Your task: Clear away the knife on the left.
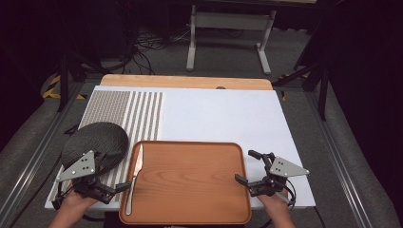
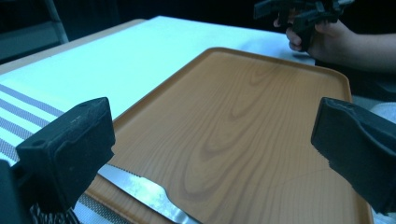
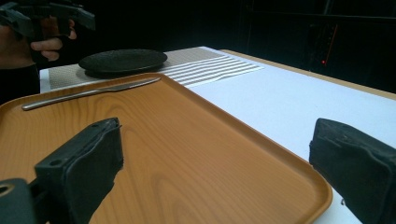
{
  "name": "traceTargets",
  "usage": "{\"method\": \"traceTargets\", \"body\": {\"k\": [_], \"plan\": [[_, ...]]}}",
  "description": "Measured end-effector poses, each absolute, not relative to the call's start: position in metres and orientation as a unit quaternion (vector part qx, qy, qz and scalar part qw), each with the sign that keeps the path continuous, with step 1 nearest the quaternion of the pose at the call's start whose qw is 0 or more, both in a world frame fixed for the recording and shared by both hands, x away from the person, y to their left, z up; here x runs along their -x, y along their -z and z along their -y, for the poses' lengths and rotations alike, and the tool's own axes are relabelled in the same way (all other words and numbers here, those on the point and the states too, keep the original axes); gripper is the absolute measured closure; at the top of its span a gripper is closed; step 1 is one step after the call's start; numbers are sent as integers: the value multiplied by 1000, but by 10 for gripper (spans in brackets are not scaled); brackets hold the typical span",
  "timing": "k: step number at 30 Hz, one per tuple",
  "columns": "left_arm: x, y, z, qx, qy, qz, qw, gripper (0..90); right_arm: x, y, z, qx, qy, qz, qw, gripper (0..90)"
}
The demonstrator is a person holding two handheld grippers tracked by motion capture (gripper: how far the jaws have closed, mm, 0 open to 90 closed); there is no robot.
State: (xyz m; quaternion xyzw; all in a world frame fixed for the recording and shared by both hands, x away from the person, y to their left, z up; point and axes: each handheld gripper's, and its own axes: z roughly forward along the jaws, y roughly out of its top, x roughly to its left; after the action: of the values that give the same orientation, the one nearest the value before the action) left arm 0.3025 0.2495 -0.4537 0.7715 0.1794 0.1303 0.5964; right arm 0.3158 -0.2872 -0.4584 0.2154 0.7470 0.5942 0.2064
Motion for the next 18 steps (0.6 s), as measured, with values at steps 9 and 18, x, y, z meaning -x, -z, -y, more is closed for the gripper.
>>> {"method": "traceTargets", "body": {"k": [9,18], "plan": [[-308,481,-253,-766,-111,-184,605,3,-316,460,288,-218,-594,-746,207,34],[-309,482,-255,-749,-106,-215,618,3,-316,460,290,-220,-594,-746,207,34]]}}
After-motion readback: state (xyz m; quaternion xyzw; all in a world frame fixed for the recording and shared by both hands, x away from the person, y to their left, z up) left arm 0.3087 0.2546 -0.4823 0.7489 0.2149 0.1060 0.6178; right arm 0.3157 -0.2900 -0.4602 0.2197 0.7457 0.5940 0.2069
